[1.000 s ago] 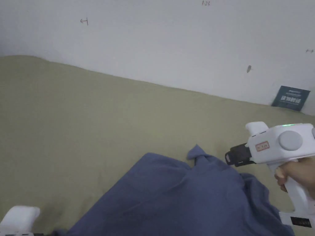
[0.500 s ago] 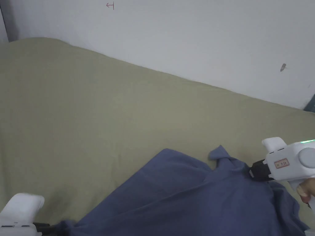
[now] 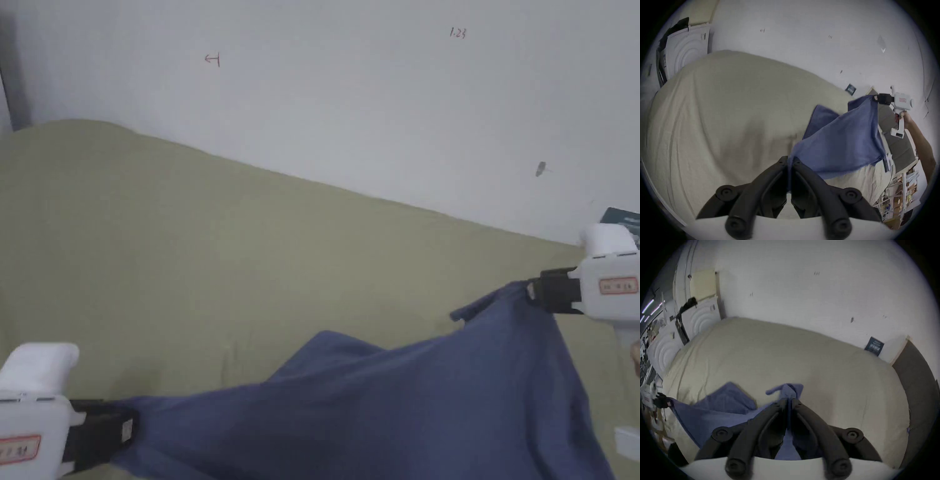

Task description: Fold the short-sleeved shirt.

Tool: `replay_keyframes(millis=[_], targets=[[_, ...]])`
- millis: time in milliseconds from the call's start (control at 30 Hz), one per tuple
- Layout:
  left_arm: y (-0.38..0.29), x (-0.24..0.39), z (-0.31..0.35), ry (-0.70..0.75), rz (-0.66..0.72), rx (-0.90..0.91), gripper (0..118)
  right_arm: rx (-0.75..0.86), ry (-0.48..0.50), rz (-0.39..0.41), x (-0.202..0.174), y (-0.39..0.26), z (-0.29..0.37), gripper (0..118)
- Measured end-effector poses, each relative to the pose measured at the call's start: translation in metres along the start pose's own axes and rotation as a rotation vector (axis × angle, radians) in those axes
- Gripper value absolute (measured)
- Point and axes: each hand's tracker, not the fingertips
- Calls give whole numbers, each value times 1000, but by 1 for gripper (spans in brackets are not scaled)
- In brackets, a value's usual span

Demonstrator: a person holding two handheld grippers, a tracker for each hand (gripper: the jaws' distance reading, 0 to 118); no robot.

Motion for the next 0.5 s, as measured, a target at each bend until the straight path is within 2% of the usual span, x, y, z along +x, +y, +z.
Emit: replay_keyframes(millis=[367, 400, 467, 500], targets=[[146, 38, 17, 40, -130, 226, 3, 238, -161, -15, 24, 72, 68, 9], [156, 42, 18, 43, -140, 235, 3, 246, -149, -26, 27, 77, 72, 9], [183, 53, 19, 49, -167, 259, 3, 288, -200, -28, 32, 89, 81, 9], [192, 56, 20, 61, -170, 274, 3, 284, -184, -31, 32, 93, 83, 9]])
